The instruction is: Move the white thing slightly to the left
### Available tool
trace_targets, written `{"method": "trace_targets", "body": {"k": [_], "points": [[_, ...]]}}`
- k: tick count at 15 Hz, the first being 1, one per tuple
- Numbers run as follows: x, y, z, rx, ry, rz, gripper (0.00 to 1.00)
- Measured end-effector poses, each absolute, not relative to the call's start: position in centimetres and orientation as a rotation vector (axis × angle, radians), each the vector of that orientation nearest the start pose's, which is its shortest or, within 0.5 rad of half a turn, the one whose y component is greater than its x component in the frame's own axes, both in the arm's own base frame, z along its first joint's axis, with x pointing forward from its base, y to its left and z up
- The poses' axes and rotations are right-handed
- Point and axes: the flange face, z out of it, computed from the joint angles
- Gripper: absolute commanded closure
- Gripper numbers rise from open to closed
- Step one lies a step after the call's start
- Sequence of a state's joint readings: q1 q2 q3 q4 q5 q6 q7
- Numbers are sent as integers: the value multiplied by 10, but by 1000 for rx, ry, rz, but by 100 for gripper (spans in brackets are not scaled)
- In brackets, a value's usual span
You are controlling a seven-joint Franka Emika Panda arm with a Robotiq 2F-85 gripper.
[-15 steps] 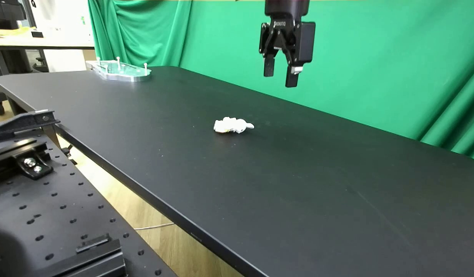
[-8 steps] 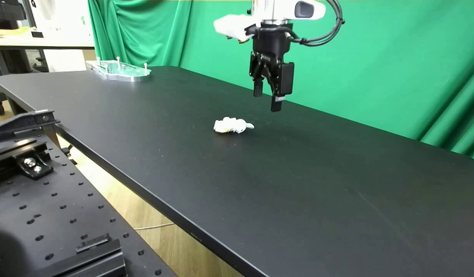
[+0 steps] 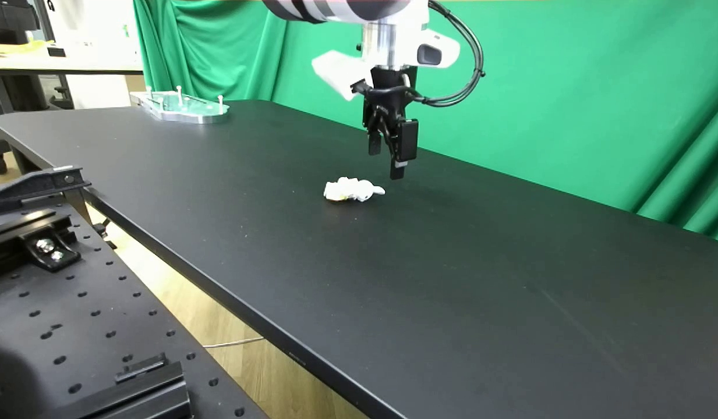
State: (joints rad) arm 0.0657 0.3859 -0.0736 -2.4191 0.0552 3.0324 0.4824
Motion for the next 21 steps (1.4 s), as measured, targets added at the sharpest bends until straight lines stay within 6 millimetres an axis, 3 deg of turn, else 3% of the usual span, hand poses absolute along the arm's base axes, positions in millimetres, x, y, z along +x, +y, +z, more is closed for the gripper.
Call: {"method": "trace_targets", "body": {"k": [9, 17, 21], "points": [[506, 28, 155, -2871, 923, -272, 0], [505, 28, 155, -2886, 939, -274, 0], [505, 43, 165, -2905, 881, -235, 0]]}}
